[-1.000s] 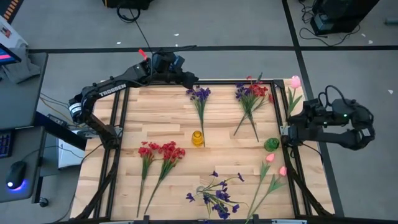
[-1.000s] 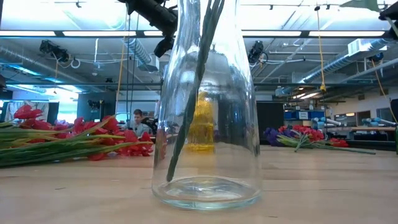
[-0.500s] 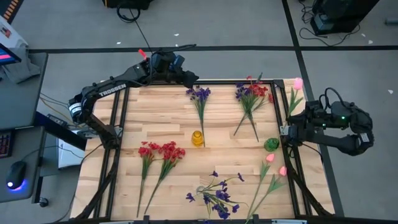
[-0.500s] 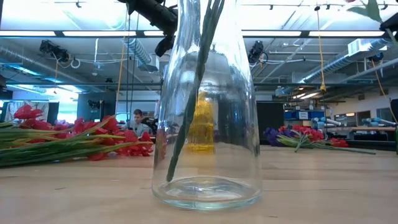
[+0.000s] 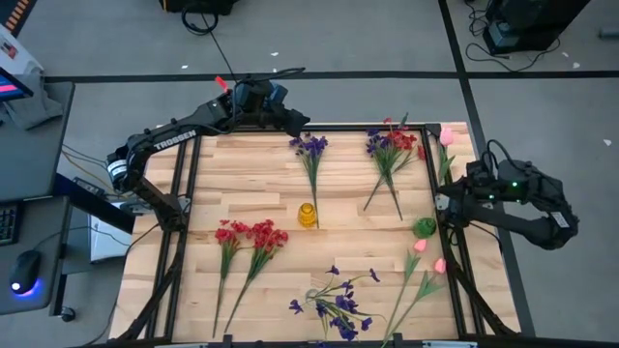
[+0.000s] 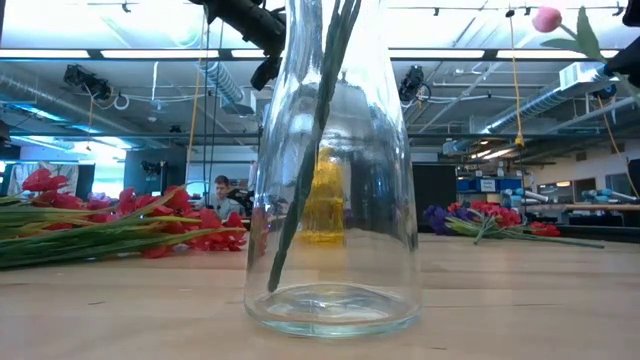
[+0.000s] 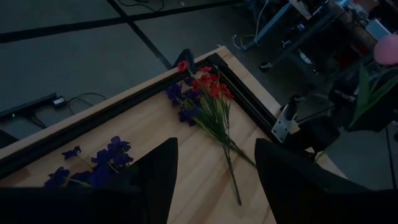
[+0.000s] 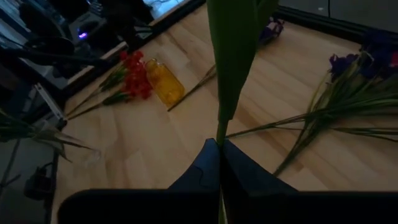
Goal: Sort flowers into vase by color
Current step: Put the top pink tulip into the green vase, then put the left purple flower into the yellow vase
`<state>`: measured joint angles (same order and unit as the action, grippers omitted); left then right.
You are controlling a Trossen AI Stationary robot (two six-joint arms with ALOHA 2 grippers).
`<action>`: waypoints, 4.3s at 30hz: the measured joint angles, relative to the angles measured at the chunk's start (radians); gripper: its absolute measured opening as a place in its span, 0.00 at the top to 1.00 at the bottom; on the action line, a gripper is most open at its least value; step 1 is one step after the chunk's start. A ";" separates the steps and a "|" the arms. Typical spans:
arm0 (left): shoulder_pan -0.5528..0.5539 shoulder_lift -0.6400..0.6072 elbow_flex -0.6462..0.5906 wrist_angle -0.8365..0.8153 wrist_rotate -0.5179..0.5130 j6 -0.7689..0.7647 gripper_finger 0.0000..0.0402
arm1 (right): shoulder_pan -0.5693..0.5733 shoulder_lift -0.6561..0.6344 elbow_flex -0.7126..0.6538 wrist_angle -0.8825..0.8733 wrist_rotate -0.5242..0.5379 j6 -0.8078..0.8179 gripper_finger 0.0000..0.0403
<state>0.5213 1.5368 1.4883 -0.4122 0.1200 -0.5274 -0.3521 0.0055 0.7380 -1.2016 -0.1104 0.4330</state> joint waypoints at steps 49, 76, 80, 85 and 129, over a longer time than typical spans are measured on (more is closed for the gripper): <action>0.000 0.000 0.000 -0.001 0.012 0.033 0.46 | -0.026 0.001 0.025 -0.133 -0.197 -0.045 0.70; -0.036 0.000 0.000 -0.077 0.094 -0.072 0.46 | -0.026 0.002 0.232 0.298 -0.082 0.171 0.57; -0.073 0.000 0.000 -0.138 -0.035 -0.188 0.46 | -0.026 0.020 0.237 0.460 0.015 0.143 0.57; -0.124 0.030 0.000 -0.142 -0.156 -0.322 0.46 | -0.026 0.076 0.237 0.522 0.085 0.112 0.58; -0.182 0.461 -0.001 -0.187 -0.283 -0.428 0.57 | -0.026 0.442 0.235 0.709 0.136 -0.033 0.58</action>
<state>0.3389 1.9974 1.4874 -0.5995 -0.1628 -0.9551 -0.3781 0.4477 0.9733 -0.4925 0.0256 0.4004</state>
